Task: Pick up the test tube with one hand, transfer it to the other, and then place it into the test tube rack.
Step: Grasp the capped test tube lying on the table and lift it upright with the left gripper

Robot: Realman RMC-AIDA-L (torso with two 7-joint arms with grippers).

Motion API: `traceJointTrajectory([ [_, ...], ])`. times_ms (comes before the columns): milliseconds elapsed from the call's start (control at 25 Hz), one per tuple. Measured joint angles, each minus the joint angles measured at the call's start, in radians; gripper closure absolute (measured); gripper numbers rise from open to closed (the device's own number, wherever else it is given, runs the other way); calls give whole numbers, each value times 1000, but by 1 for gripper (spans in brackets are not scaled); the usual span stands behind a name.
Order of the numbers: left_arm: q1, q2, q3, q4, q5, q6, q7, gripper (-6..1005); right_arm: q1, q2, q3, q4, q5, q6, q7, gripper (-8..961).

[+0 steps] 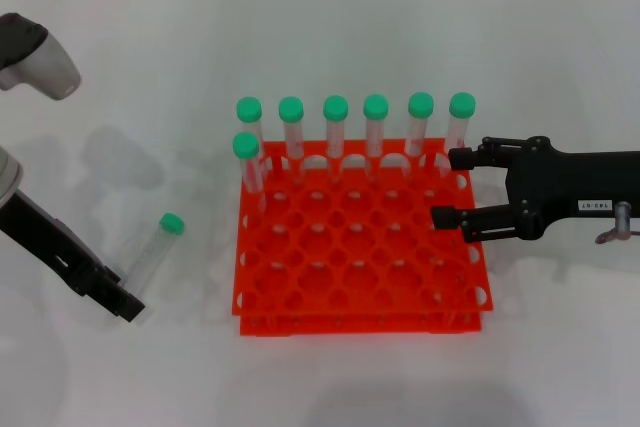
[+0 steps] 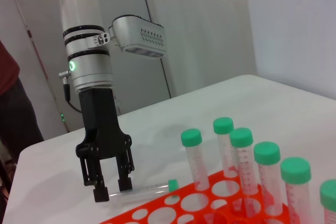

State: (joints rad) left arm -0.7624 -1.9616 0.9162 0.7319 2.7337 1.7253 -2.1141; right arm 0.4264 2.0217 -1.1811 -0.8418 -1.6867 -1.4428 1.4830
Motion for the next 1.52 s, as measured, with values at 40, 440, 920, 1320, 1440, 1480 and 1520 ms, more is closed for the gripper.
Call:
traceJointTrajectory([
  [40,0,0,0,0,0,0,0,389,0,0,0,2,2,0,-1,95],
  [440,-6,0,0,0,10,2,-3,392,-1,0,0,5,4,1,-12,95],
  [920,-34,2,1,0,46,3,-28,510,-1,-1,0,18,16,4,-26,96],
  [1320,-50,0,25,-25,49,-1,-33,522,0,-2,2,25,16,4,-33,95],
  [1440,-51,0,28,-25,50,-3,-34,526,0,-2,1,25,21,4,-38,96],
  [1480,-51,0,31,-25,51,-3,-35,527,0,-2,1,25,23,4,-39,96],
  [1520,-51,0,34,-26,52,-4,-36,529,0,-2,1,26,25,4,-39,96],
])
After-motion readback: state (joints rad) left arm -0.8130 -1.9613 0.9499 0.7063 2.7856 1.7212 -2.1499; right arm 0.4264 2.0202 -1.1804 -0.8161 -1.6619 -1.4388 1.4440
